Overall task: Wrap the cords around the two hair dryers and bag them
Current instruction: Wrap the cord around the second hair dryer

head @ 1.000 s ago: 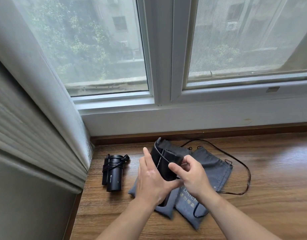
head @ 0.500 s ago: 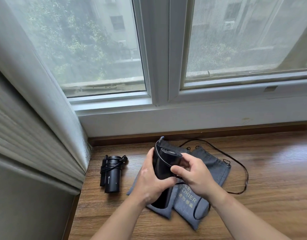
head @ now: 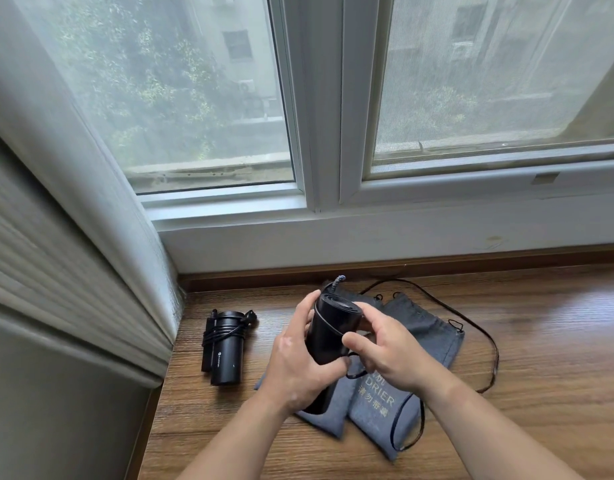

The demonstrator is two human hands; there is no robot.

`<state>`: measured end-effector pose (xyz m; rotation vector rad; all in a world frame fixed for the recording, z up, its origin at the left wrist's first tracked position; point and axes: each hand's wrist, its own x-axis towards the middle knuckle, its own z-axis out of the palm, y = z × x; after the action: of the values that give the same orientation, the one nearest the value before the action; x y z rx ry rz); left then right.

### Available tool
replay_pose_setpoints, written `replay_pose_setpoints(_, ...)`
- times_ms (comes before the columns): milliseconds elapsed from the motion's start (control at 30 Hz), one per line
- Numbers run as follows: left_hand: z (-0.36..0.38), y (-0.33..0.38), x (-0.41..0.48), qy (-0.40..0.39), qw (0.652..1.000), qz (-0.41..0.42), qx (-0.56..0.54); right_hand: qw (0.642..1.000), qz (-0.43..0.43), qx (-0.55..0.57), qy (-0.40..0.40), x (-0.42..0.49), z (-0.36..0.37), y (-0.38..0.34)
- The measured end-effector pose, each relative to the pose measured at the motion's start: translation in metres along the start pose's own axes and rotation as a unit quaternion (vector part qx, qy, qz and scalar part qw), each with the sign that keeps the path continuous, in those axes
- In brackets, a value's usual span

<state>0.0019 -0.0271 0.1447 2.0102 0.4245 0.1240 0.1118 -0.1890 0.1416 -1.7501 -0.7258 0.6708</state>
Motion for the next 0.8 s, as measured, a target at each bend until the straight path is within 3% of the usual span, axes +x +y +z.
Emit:
replay_pose_setpoints(133, -0.005, -0.002, 0.002, -0.041, 0.999, -0.022, -0.016, 0.999, 0.003, 0.013, 0.042, 0.001, 0.005, -0.001)
replay_pose_setpoints(333, 0.015, 0.01, 0.003, 0.072, 0.996, -0.034, 0.04, 0.987, 0.027, 0.048, 0.153, 0.003, 0.029, 0.002)
replay_pose_setpoints(400, 0.019, 0.008, 0.002, 0.097, 0.994, -0.036, 0.036, 0.988, 0.025, 0.029, 0.147, 0.004, 0.03, -0.003)
replay_pose_setpoints(500, 0.016, 0.003, 0.002, 0.113, 0.992, -0.045, 0.032, 0.996, 0.016, -0.032, 0.079, 0.006, 0.017, -0.011)
replay_pose_setpoints(633, 0.0, -0.008, 0.01, 0.143, 0.987, -0.063, 0.025, 0.998, -0.016, 0.004, 0.069, 0.002, 0.002, -0.006)
replay_pose_setpoints(733, -0.012, -0.015, 0.016, 0.158, 0.984, -0.075, 0.023, 0.99, -0.045, -0.116, 0.066, 0.0, 0.003, 0.008)
replay_pose_setpoints(800, -0.017, -0.015, 0.019, 0.164, 0.984, -0.072, 0.019, 0.988, -0.017, -0.149, 0.034, 0.002, 0.006, 0.016)
